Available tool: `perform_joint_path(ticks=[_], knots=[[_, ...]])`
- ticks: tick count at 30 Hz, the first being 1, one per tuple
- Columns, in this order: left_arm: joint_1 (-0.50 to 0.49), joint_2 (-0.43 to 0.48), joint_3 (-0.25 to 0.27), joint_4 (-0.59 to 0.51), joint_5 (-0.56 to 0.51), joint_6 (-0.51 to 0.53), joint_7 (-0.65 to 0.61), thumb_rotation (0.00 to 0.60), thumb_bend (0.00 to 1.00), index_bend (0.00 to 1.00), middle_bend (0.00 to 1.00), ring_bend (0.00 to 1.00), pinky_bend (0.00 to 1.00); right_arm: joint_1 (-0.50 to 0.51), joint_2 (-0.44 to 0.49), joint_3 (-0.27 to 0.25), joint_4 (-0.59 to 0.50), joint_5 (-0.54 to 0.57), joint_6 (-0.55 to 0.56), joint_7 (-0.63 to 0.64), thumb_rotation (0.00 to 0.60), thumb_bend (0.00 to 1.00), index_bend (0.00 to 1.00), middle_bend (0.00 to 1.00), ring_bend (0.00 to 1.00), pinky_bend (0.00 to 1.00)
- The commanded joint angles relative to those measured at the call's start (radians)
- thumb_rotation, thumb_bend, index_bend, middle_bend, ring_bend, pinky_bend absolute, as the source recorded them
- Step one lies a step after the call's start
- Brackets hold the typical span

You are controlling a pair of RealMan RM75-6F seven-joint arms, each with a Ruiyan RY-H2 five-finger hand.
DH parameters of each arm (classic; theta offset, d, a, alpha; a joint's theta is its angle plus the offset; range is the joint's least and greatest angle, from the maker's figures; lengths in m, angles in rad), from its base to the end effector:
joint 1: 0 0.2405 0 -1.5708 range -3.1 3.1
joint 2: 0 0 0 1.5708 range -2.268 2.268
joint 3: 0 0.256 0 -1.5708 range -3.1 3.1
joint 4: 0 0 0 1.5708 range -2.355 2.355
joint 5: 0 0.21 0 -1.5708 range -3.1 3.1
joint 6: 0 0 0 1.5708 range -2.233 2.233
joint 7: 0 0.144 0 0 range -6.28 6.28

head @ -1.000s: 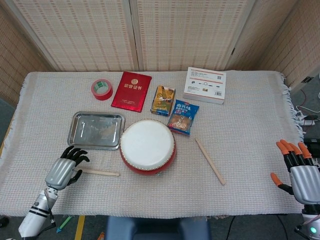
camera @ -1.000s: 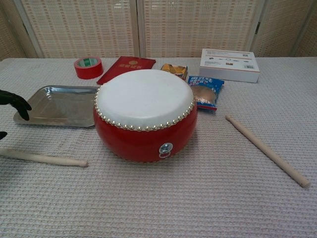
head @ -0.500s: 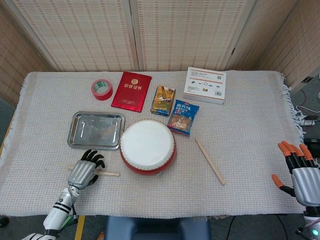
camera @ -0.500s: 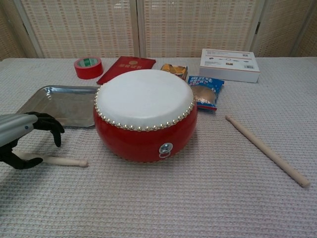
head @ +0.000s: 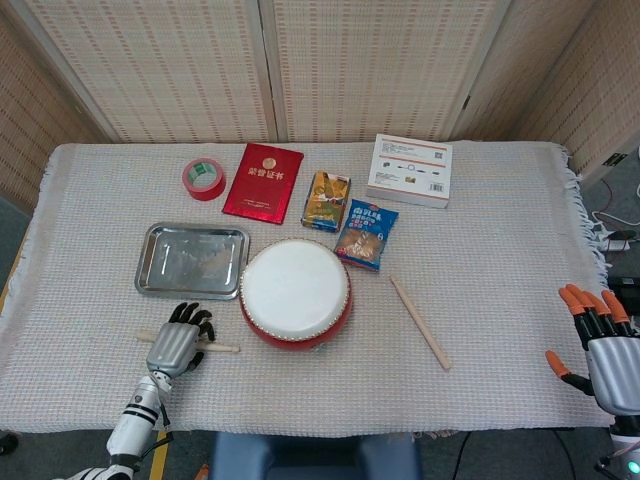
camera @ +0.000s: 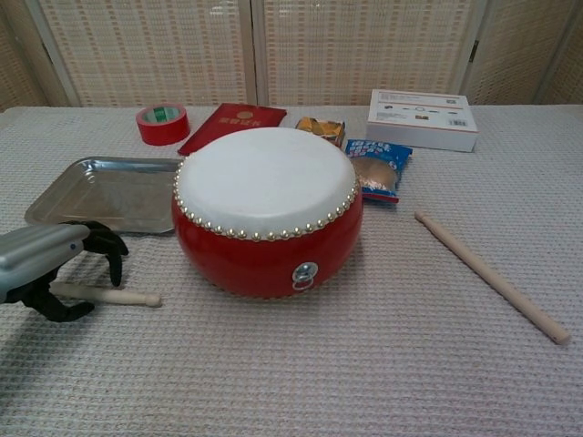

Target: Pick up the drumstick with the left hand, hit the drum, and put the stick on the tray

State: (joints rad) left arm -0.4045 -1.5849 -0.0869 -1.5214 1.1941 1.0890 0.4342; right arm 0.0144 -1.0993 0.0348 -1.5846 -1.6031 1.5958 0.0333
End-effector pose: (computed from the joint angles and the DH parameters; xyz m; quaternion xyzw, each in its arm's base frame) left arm -0.2317 0.2536 -0.0267 -0.7053 -0.4378 -0.3056 0.4662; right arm -0.3106 -0.1555 0.1741 0.5954 -0.3548 0.4116 0.5918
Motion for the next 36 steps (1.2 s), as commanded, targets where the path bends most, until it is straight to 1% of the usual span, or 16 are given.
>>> perform_joint_path(ticks=[1,11,17,22,25,28,32,35,36], knots=[[-0.002,-0.003,0.002,0.002,-0.007,-0.003,-0.005,0.600,0.31,0.49,0.18,0.05,0.00,0.000,0.000,0.000,0.002,-0.001,0.000,0.001,0.600,0.26,0.00,0.06,0.00,0.01],[-0.013,-0.017,0.006,0.025,-0.016,-0.006,-0.025,0.600,0.33,0.50,0.19,0.05,0.00,-0.003,0.000,-0.002,0.006,0.001,0.000,0.008,0.600,0.26,0.00,0.06,0.00,0.01],[-0.014,-0.023,0.010,0.033,-0.015,-0.004,-0.042,0.600,0.35,0.53,0.19,0.05,0.00,-0.005,-0.001,-0.002,0.006,0.001,0.000,0.009,0.600,0.26,0.00,0.06,0.00,0.01],[-0.012,-0.025,0.012,0.040,-0.012,0.000,-0.070,0.600,0.36,0.54,0.19,0.05,0.00,-0.004,0.001,-0.002,0.005,0.002,-0.002,0.011,0.600,0.26,0.00,0.06,0.00,0.01],[-0.004,-0.024,0.010,0.038,-0.003,0.010,-0.112,0.600,0.36,0.55,0.19,0.06,0.00,-0.005,0.001,-0.001,0.002,0.002,-0.002,0.010,0.600,0.26,0.00,0.06,0.00,0.01],[0.009,-0.012,0.007,0.020,0.015,0.020,-0.187,0.600,0.36,0.56,0.19,0.06,0.00,-0.005,0.003,-0.001,-0.001,-0.001,0.000,0.007,0.600,0.26,0.00,0.06,0.00,0.01],[0.029,0.026,0.005,-0.020,0.049,0.031,-0.318,0.600,0.36,0.57,0.20,0.07,0.00,-0.005,0.006,-0.002,-0.008,-0.005,0.002,0.001,0.600,0.26,0.00,0.06,0.00,0.01],[0.048,0.065,-0.003,-0.061,0.082,0.031,-0.495,0.600,0.36,0.58,0.22,0.09,0.01,-0.006,0.008,-0.003,-0.014,-0.008,0.005,-0.003,0.600,0.26,0.00,0.06,0.00,0.01],[0.054,0.086,-0.007,-0.078,0.094,0.024,-0.581,0.600,0.37,0.58,0.23,0.09,0.02,-0.007,0.008,-0.003,-0.015,-0.010,0.006,-0.005,0.600,0.26,0.00,0.06,0.00,0.01]])
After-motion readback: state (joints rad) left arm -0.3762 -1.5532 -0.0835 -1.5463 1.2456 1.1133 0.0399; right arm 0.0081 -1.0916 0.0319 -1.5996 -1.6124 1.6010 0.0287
